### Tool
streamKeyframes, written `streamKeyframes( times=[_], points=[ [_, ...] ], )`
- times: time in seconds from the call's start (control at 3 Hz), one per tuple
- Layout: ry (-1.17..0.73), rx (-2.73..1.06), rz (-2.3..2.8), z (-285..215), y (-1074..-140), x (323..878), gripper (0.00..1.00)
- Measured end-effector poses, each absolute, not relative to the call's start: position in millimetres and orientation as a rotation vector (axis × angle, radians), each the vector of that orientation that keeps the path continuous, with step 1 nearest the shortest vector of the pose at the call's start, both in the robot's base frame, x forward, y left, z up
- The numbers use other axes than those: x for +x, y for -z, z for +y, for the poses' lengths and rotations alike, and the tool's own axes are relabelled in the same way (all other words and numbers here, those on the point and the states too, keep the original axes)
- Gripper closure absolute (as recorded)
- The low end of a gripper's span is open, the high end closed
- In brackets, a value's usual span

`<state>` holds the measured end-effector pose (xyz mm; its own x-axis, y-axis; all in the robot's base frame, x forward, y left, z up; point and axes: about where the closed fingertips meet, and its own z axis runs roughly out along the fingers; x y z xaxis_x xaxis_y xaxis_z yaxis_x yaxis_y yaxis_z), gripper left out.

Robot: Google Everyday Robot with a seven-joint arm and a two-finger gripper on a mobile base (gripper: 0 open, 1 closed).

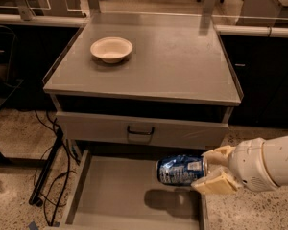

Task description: Place pepsi can into middle drawer

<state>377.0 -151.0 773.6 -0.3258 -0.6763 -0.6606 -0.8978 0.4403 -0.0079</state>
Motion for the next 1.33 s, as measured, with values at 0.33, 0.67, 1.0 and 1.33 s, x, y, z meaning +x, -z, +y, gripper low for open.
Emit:
streamKeyframes(
  times=[0.33,0.67,1.0,1.33],
  points=[
    [-0.498,-1.318,2.109,-148.2,-767.0,377.3,1.0],
    [-0.526,-1.324,2.121,-141.1,-750.1,378.1,1.0],
    [-0.596,-1.301,2.167,-128.0,-698.5,380.0,1.0],
    [-0.624,-1.268,2.173,-118.9,-660.9,383.8,1.0]
  ],
)
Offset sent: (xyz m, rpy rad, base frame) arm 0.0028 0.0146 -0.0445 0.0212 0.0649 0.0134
